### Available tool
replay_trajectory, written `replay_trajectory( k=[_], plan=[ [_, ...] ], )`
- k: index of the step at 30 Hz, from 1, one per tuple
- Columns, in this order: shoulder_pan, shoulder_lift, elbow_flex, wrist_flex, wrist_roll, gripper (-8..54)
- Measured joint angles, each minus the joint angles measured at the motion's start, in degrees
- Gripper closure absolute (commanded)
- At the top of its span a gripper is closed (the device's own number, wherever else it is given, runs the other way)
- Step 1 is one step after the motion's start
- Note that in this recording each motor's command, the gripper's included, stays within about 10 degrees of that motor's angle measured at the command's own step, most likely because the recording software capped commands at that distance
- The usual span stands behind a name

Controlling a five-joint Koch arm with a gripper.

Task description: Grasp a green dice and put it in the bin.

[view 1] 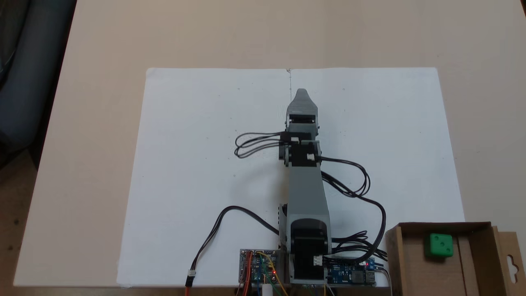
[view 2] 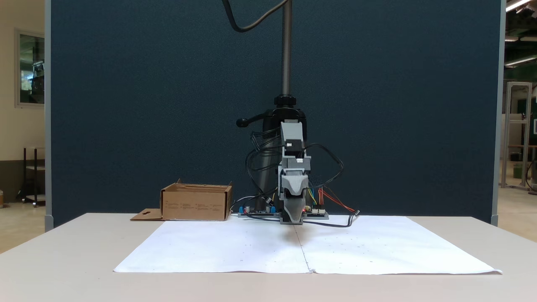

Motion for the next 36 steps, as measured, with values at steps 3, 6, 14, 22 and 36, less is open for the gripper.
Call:
replay_trajectory(
  k=[3,6,14,22,36],
  plan=[
    [0.18,2.11,6.59,-5.71,-0.09,0.6],
    [0.44,4.22,11.43,-11.87,-0.09,1.1],
    [0.00,9.40,24.96,-28.21,-0.44,1.4],
    [0.00,9.93,27.42,-42.54,-0.53,1.2],
    [0.00,9.84,27.42,-65.92,-0.53,0.9]
  ],
)
